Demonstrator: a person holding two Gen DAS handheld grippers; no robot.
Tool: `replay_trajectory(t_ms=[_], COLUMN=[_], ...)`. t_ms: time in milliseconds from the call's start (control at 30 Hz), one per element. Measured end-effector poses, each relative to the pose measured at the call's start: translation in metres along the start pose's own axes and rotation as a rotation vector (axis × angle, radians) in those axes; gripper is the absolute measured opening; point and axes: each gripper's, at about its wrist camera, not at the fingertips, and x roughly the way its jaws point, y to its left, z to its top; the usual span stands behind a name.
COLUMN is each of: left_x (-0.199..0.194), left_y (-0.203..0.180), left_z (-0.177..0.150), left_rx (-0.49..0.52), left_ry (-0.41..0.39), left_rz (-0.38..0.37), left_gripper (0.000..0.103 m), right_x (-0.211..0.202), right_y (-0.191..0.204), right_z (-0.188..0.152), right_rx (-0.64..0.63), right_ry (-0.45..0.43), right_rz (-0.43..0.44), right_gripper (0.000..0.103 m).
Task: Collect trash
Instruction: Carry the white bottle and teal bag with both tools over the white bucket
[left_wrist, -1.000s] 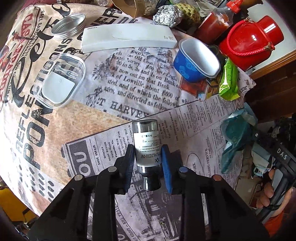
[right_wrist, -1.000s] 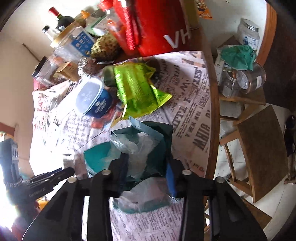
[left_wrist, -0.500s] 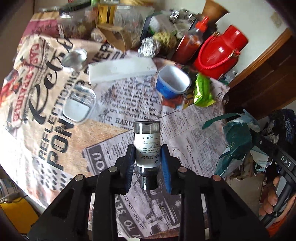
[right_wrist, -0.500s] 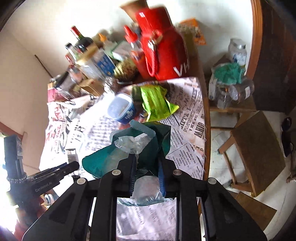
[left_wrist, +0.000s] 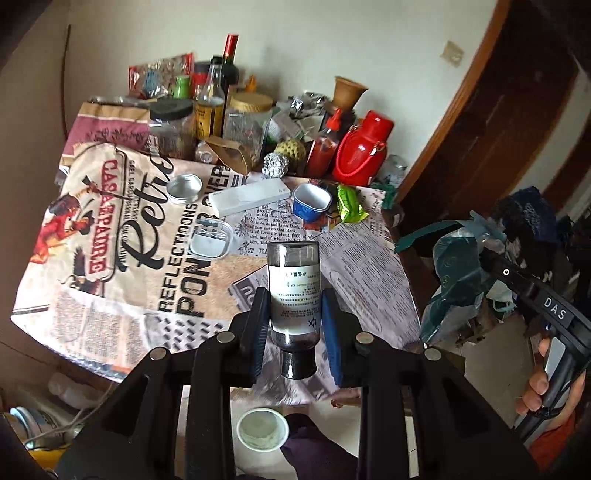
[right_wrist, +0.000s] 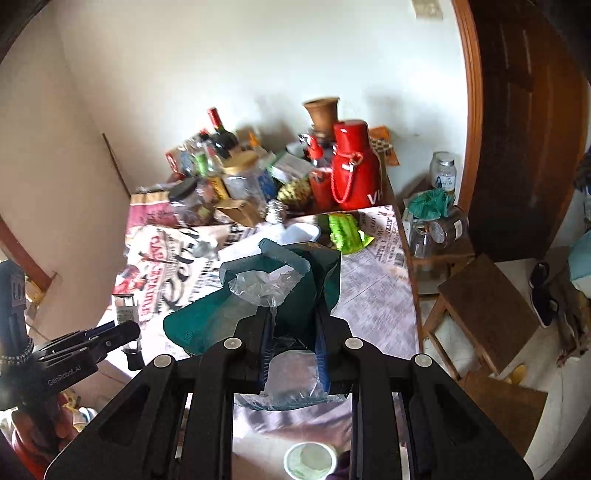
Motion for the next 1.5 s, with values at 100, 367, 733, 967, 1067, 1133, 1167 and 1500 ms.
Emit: replay_trajectory(t_ms=[100, 367, 733, 967, 1067, 1133, 1167, 1500], left_x=[-0.034, -0.098, -0.108, -0.076, -0.05, -0.028, -0.016, 0.122], left_y=[0.01, 0.03, 0.045, 0.044, 0.039, 0.034, 0.031, 0.04], left_z=[-0.021, -0.08, -0.157, -0.19, -0.202, -0.212, -0.218, -0.3], left_rx=[0.017, 0.076, 0.071, 0.018, 0.002, -0.003, -0.004, -0.003], left_ry=[-0.029, -0.058, 0.065, 0.157, 0.207, 0.244, 0.259, 0.441], left_rz=[-0.035, -0.104, -0.104, -0.073, -0.07, -0.073, -0.071, -0.011], left_gripper=[0.027, 0.027, 0.027, 0.027, 0.027, 0.027, 0.027, 0.027], right_x=[-0.022, -0.066, -0.062, -0.036, -0.022, -0.008, -0.005, 0.096], right_y=[0.019, 0.065, 0.084, 0.062, 0.05, 0.037, 0.034, -0.02], right_z=[-0.021, -0.084, -0.161, -0.2, -0.216, -0.23, -0.234, -0.32], right_rx=[0.02, 0.047, 0.084, 0.095, 0.103, 0.104, 0.103, 0.088], right_ry=[-0.028, -0.054, 0.107, 0.211, 0.251, 0.289, 0.298, 0.476], right_rz=[-0.009, -0.052, -0.069, -0.059, -0.055, -0.053, -0.054, -0.08], right_gripper=[0.018, 0.018, 0.018, 0.019, 0.019, 0.019, 0.019, 0.019])
